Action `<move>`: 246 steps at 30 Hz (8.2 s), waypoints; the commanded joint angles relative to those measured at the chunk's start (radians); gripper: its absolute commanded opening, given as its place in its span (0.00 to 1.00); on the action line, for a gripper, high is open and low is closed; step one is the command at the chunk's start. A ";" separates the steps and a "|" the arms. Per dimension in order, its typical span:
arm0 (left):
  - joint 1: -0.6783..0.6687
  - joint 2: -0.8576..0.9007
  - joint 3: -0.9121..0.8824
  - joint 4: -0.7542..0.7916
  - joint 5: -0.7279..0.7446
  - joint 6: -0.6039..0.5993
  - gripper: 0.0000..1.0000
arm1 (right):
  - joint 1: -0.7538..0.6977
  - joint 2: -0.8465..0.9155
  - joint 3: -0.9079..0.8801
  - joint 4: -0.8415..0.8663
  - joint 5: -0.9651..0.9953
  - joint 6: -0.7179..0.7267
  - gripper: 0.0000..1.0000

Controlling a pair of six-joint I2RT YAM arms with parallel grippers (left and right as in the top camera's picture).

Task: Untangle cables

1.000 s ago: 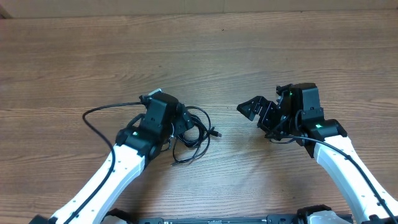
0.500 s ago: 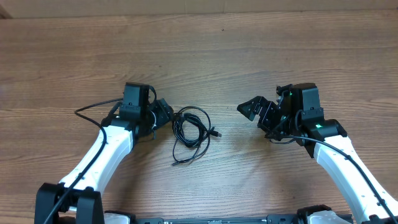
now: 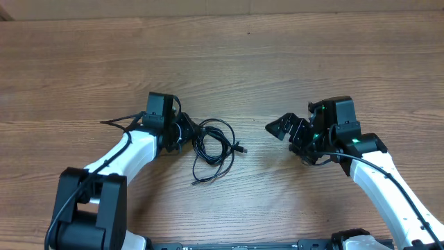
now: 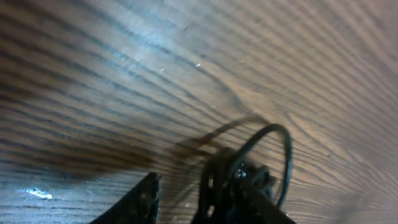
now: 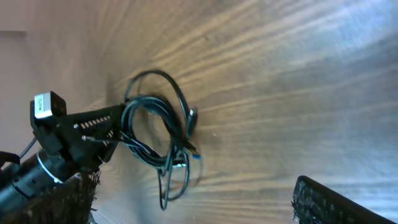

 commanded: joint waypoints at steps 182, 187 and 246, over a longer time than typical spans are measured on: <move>-0.276 -0.185 0.053 -0.319 -0.323 -0.149 0.04 | 0.546 0.185 0.021 0.084 0.045 0.561 0.73; -0.276 -0.255 0.068 -0.319 -0.308 -0.149 0.04 | 0.546 0.185 0.021 0.084 0.004 0.640 0.74; -0.200 -0.353 0.145 -0.244 0.210 -0.462 0.04 | 0.546 0.259 0.020 0.124 0.333 0.703 0.64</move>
